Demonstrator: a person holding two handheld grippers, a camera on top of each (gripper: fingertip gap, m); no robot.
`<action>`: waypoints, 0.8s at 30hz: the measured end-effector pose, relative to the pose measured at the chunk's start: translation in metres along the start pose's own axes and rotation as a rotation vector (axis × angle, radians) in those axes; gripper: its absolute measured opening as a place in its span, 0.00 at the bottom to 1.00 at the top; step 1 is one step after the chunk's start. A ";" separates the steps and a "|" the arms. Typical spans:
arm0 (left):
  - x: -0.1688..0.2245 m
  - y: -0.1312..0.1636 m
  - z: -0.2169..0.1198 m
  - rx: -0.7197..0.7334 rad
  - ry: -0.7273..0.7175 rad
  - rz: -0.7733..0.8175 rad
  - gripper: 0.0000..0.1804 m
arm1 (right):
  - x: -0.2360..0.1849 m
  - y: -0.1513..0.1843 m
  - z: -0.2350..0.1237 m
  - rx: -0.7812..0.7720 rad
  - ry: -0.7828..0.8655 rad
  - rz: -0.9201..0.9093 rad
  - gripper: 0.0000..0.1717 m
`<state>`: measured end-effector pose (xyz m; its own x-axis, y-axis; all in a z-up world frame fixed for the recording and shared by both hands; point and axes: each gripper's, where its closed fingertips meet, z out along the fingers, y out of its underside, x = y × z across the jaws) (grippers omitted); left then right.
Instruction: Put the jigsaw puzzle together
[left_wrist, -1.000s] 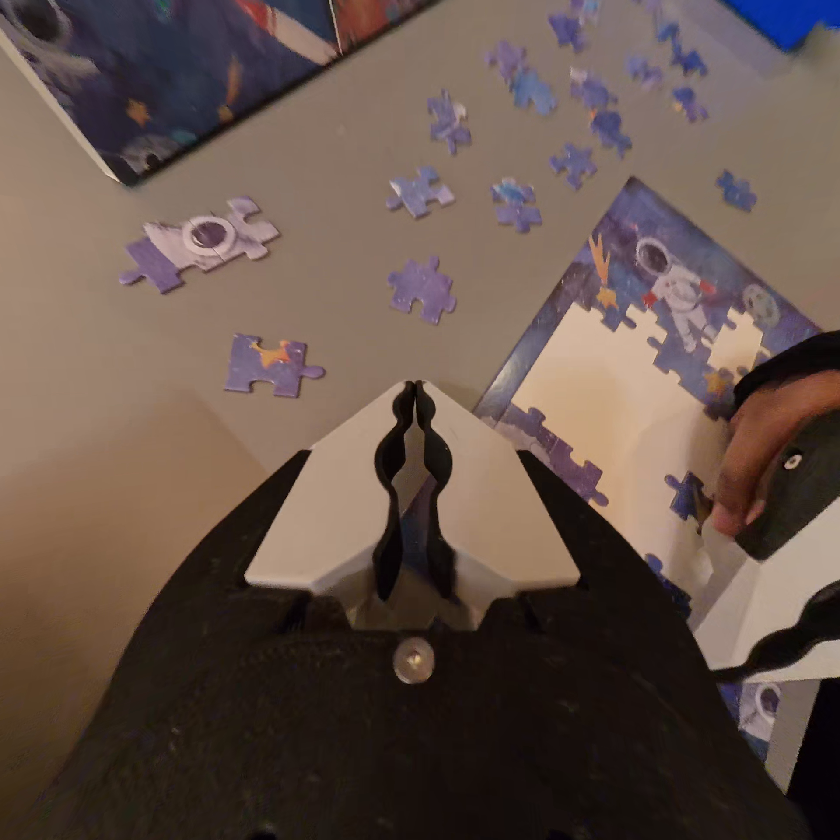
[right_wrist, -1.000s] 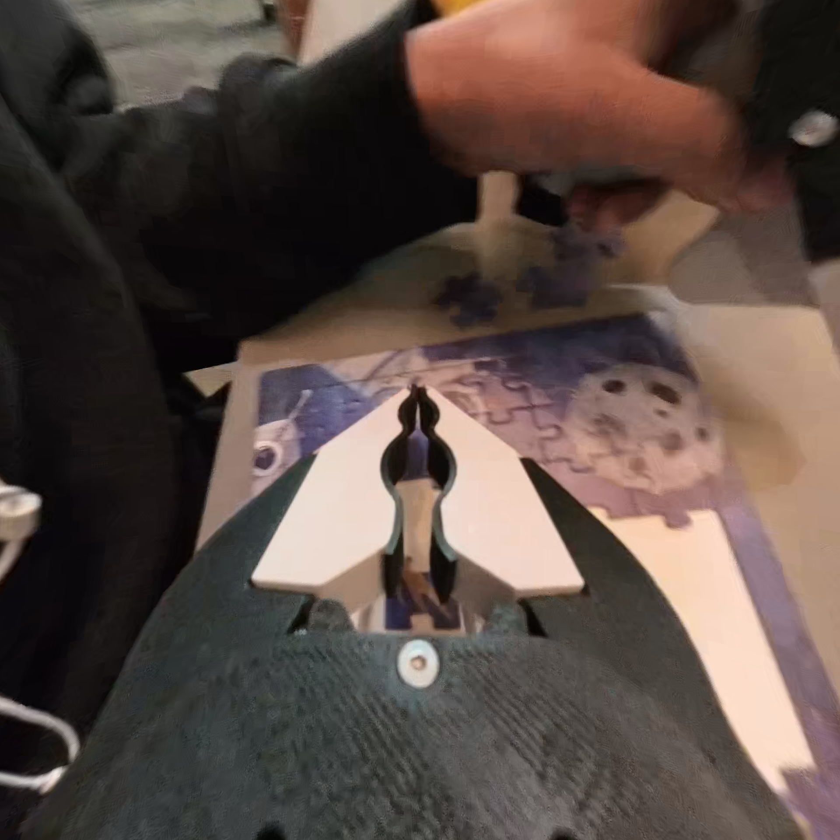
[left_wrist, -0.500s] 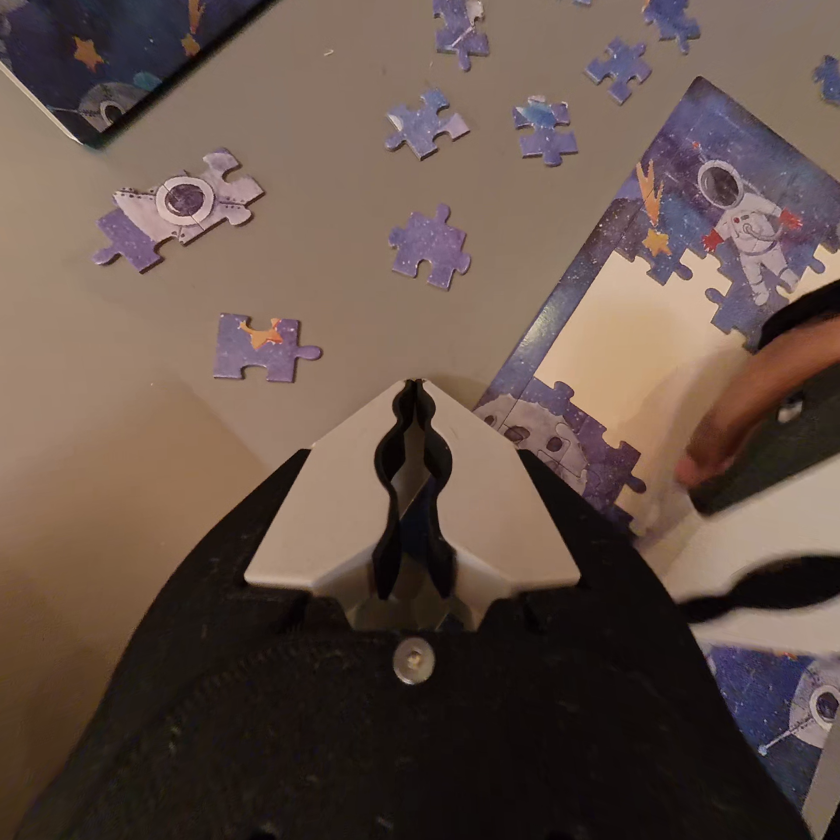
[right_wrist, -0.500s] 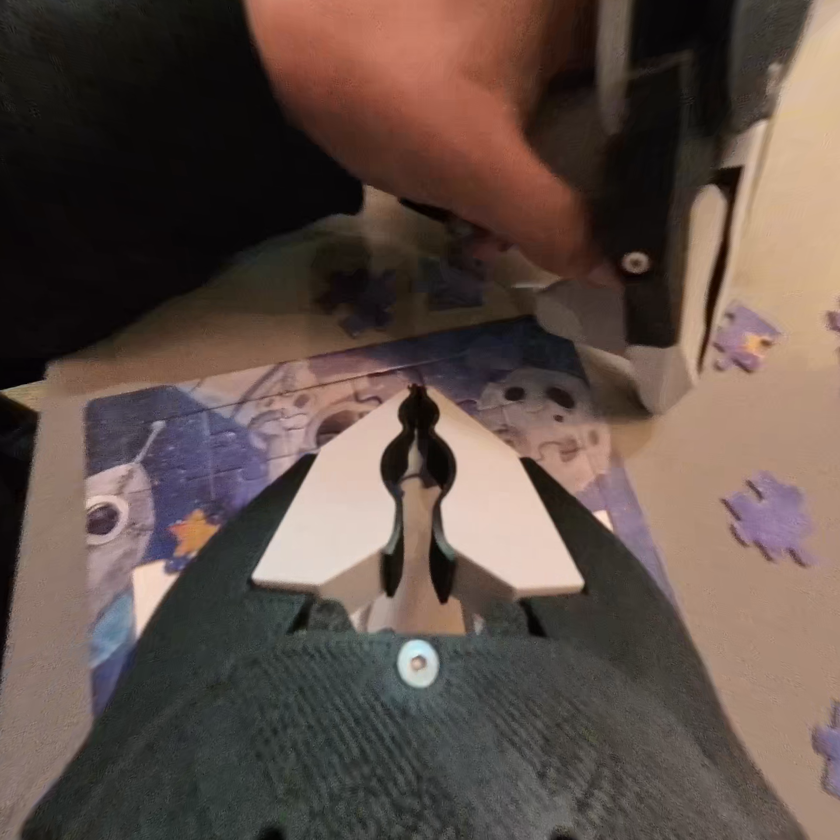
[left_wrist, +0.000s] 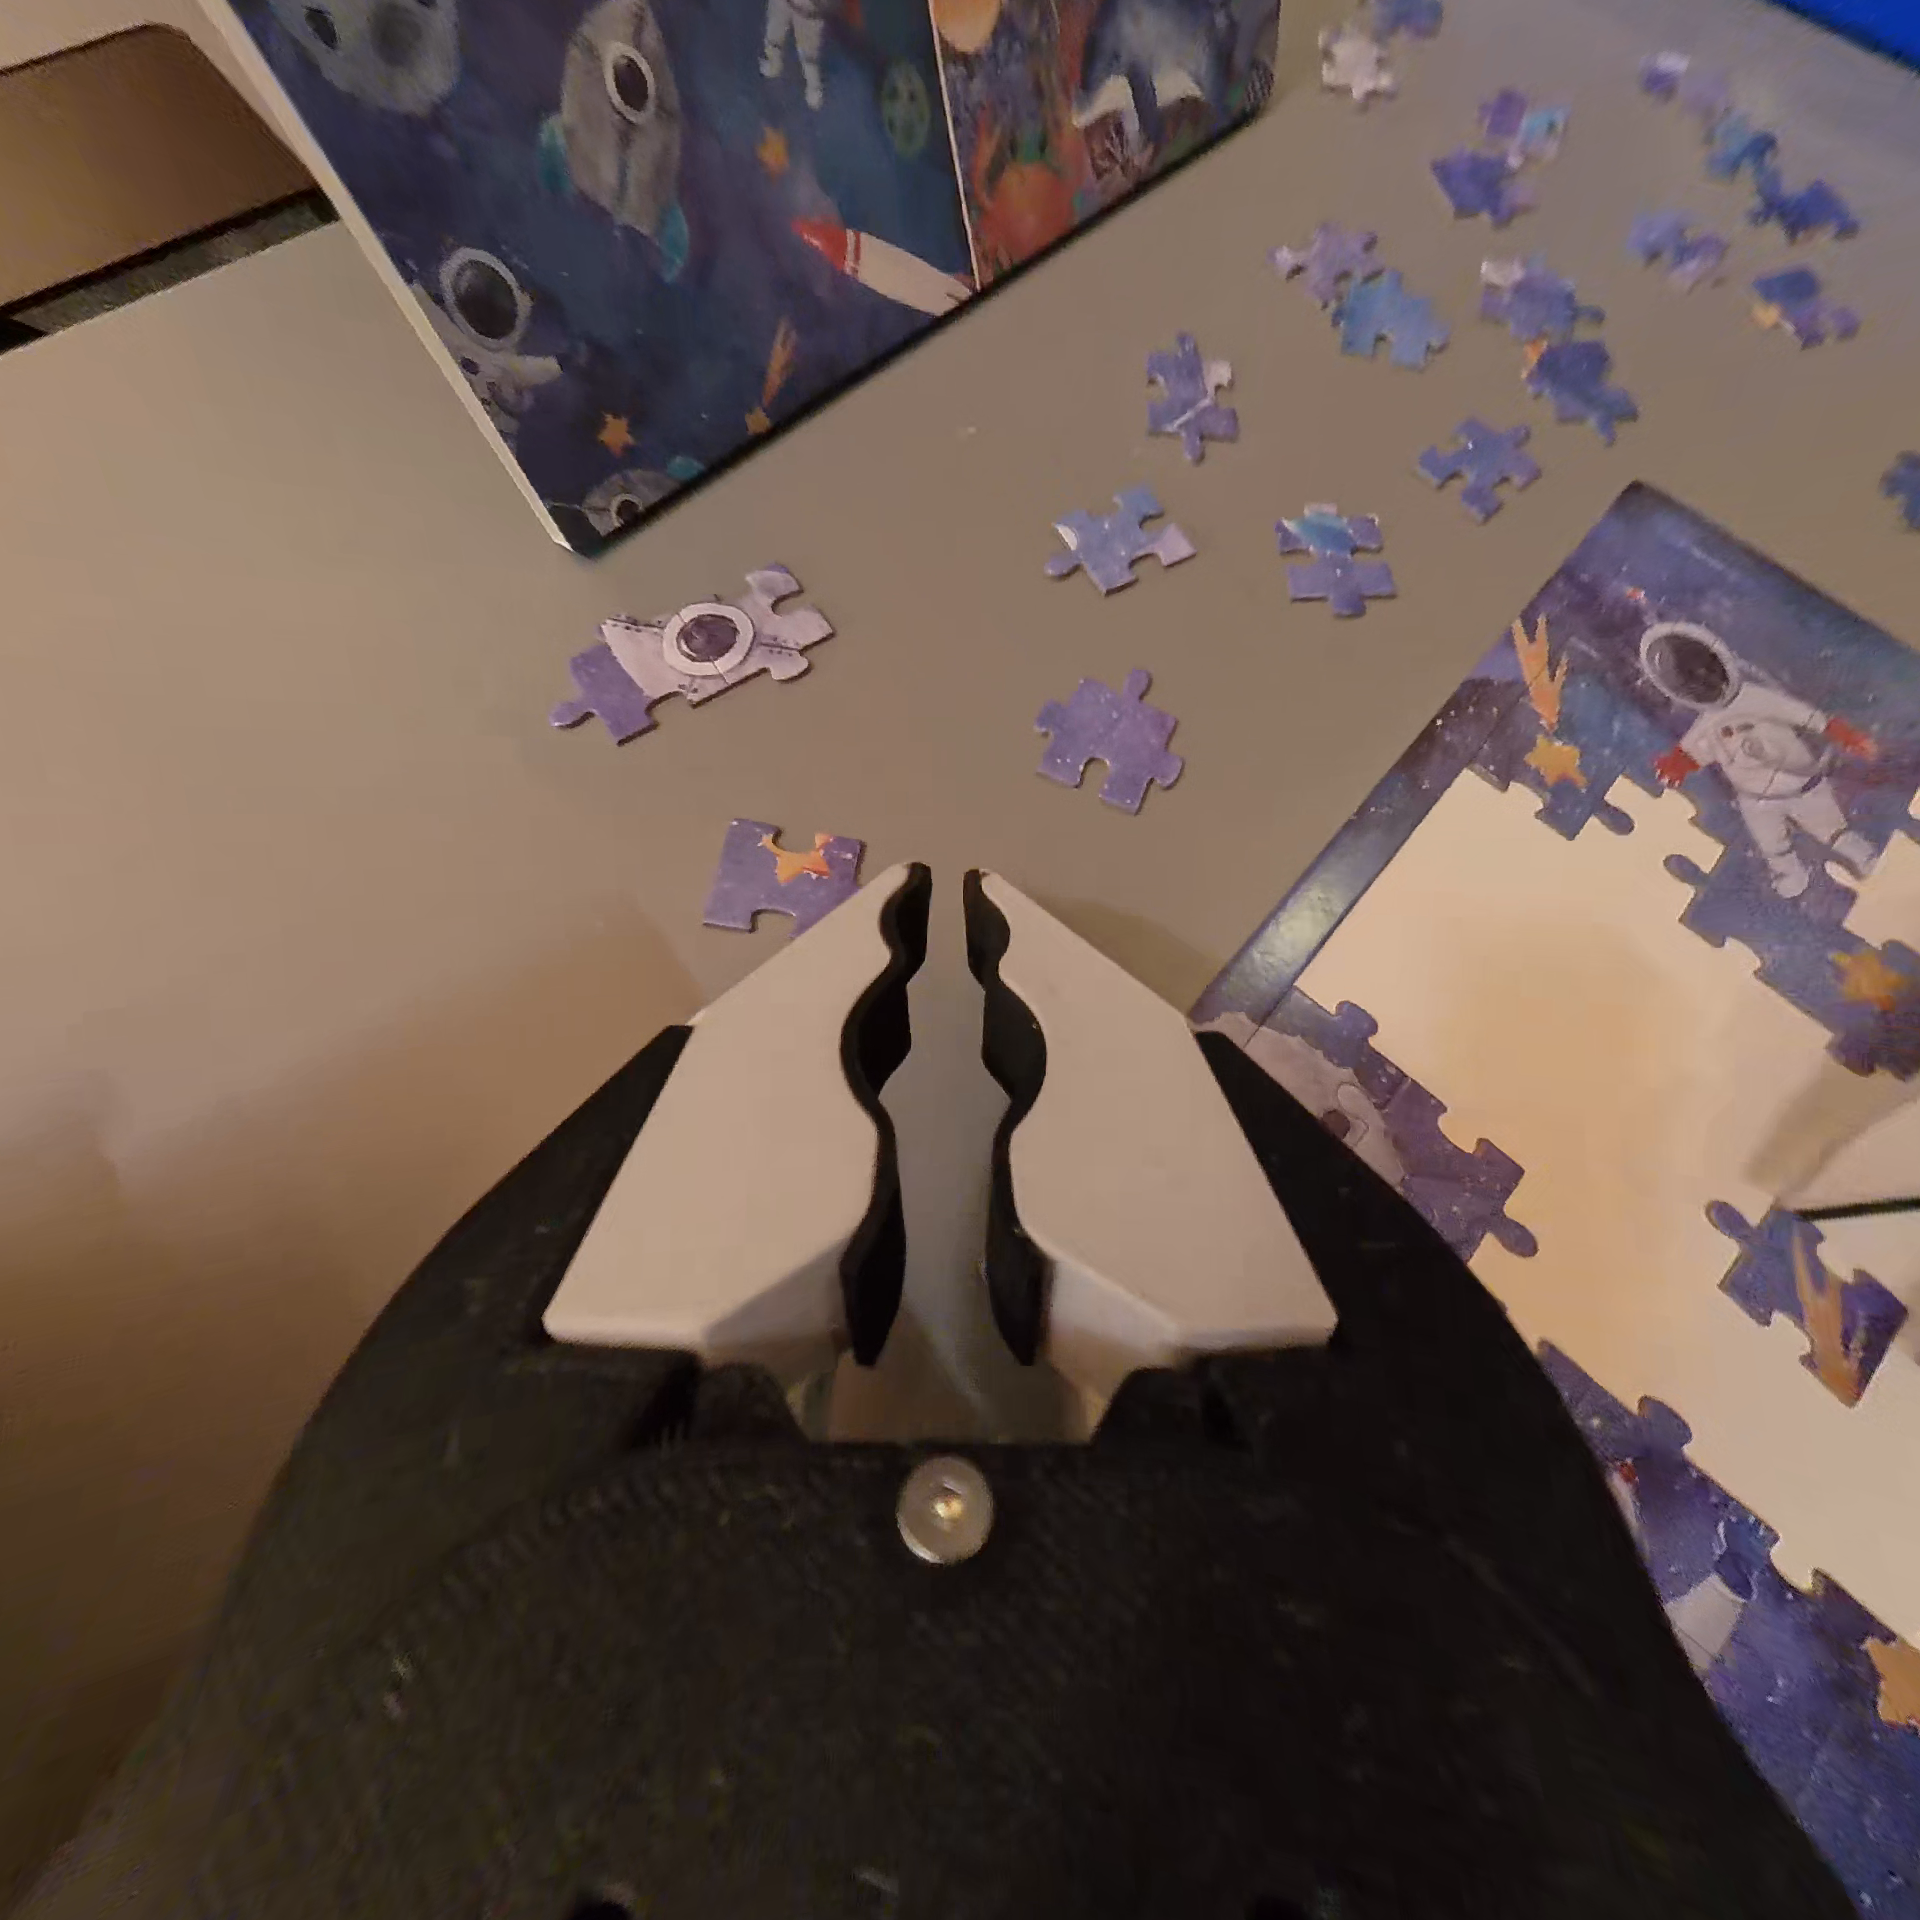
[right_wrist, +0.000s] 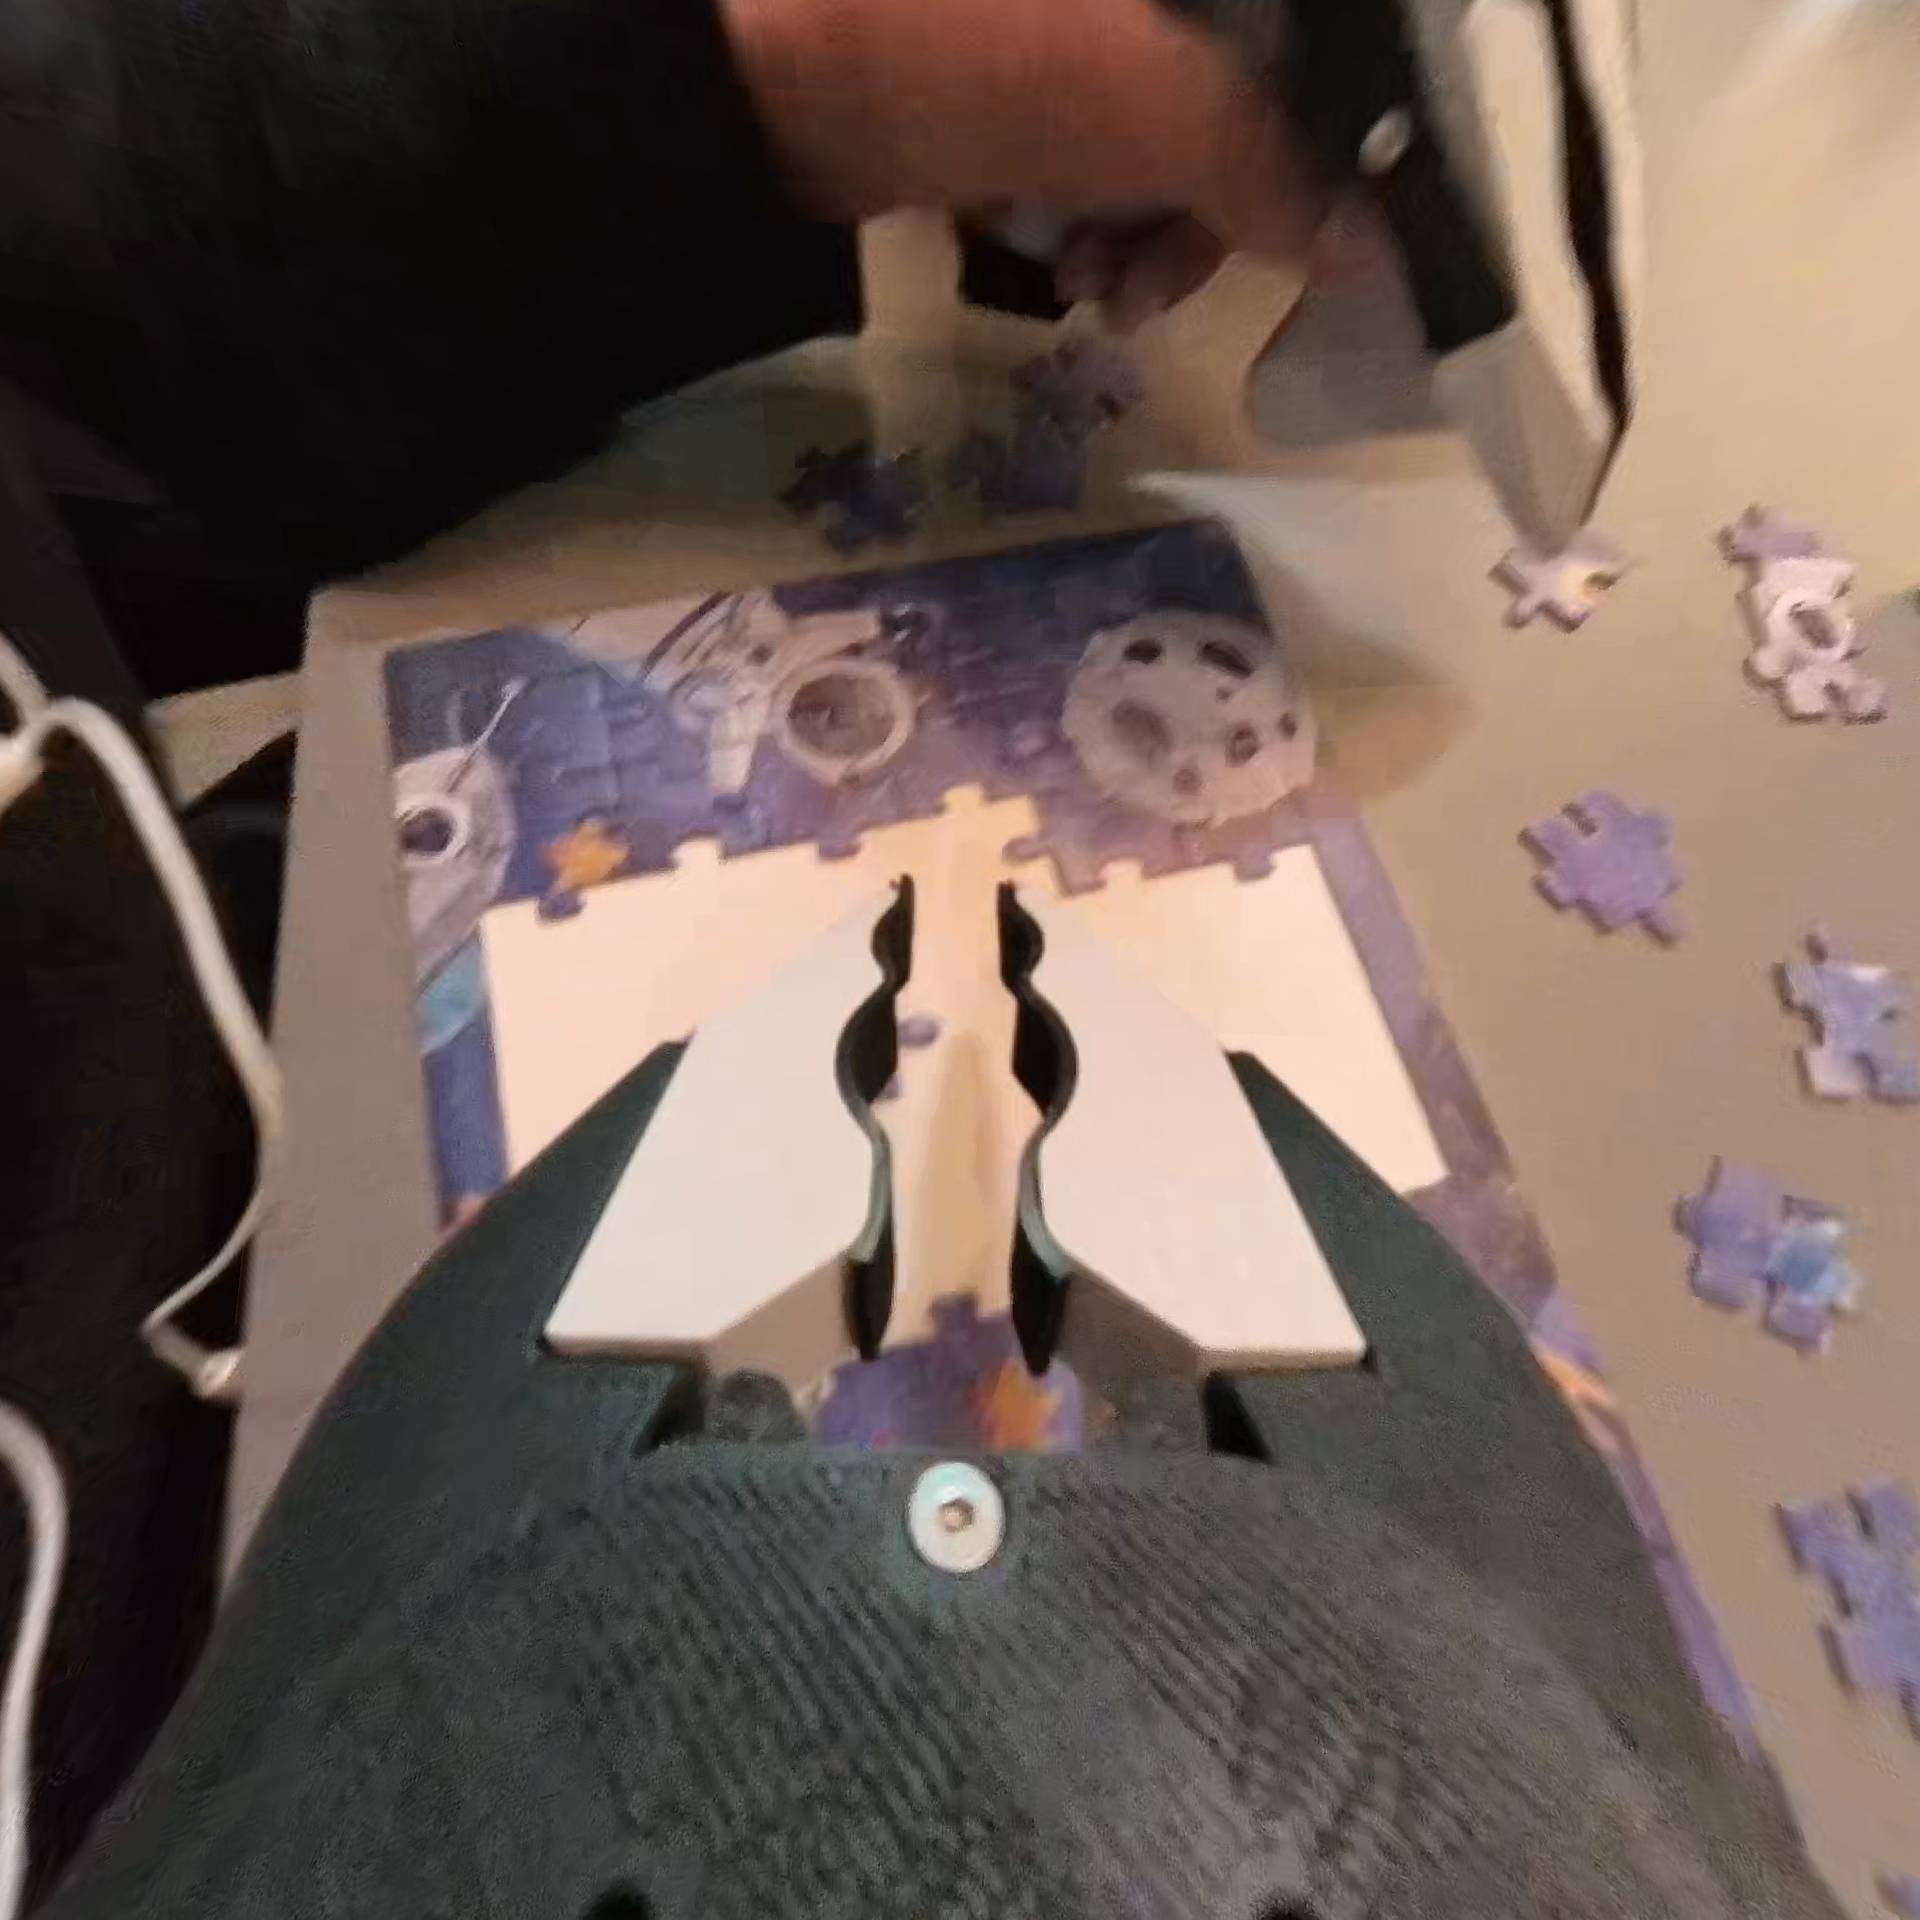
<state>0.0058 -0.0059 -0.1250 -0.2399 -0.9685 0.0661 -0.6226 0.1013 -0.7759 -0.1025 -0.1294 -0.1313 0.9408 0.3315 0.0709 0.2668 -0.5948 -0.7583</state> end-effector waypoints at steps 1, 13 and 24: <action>-0.001 -0.001 -0.001 0.008 -0.002 -0.006 0.03 | -0.013 0.010 -0.007 -0.022 -0.030 -0.001 0.14; 0.034 -0.041 -0.029 0.177 0.164 -0.067 0.06 | -0.080 0.047 -0.024 -0.089 0.017 0.085 0.22; 0.041 -0.070 -0.084 0.243 -0.009 0.127 0.06 | -0.057 0.037 -0.013 -0.158 0.256 0.017 0.07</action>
<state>-0.0234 -0.0332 -0.0152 -0.2975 -0.9536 -0.0460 -0.3906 0.1656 -0.9056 -0.1440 -0.1793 -0.1549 0.9621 0.1375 0.2355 0.2613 -0.7118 -0.6520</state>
